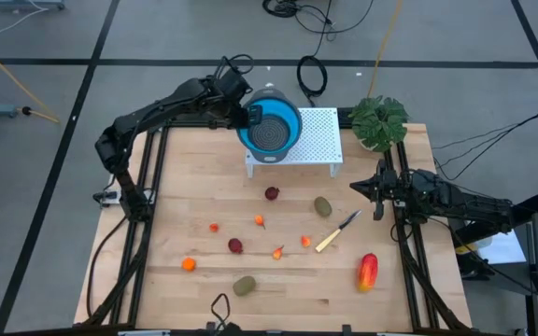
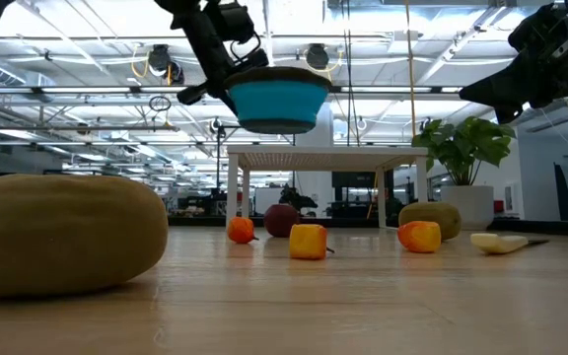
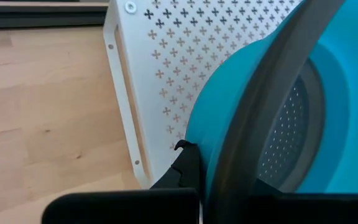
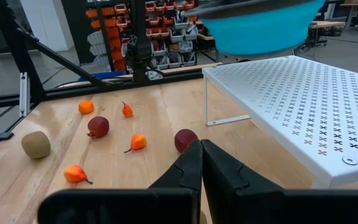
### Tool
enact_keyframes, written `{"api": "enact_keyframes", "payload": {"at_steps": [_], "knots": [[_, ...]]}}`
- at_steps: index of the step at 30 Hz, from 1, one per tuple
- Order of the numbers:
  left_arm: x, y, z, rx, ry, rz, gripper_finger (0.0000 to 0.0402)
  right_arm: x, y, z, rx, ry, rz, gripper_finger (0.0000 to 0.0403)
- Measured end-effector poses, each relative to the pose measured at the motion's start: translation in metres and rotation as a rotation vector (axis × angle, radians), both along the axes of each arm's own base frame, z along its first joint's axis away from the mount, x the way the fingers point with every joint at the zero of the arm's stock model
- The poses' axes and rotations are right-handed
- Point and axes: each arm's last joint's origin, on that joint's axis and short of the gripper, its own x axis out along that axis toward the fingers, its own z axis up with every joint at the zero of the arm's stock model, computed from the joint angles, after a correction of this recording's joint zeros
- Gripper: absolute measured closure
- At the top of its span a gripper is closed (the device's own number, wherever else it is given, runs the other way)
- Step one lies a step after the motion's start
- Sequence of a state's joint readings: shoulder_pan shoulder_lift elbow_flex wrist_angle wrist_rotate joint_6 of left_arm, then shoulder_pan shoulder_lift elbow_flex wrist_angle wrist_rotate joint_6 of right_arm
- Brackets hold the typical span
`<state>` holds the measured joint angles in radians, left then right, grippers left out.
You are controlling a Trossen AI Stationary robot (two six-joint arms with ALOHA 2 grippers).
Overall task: Pick & Place Fruit
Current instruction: Put the blue strainer bowl on the shelf
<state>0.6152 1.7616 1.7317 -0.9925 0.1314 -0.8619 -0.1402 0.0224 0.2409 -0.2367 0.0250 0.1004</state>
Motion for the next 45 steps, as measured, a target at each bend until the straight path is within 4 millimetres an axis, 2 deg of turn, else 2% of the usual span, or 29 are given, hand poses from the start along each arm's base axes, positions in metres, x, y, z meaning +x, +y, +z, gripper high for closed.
{"api": "enact_keyframes", "payload": {"at_steps": [8, 36, 45], "knots": [[-0.001, 0.005, -0.002, -0.001, 0.006, 0.009, 0.0402, 0.000, 0.000, 0.000, 0.000, 0.000, 0.000, 0.0399], [0.006, 0.001, 0.000, 0.043, -0.027, -0.004, 0.0402, 0.000, 0.000, 0.000, 0.000, 0.000, 0.000, 0.0399], [0.012, 0.005, -0.012, 0.009, -0.007, -0.010, 0.0402, 0.000, 0.000, 0.000, 0.000, 0.000, 0.000, 0.0399]]}}
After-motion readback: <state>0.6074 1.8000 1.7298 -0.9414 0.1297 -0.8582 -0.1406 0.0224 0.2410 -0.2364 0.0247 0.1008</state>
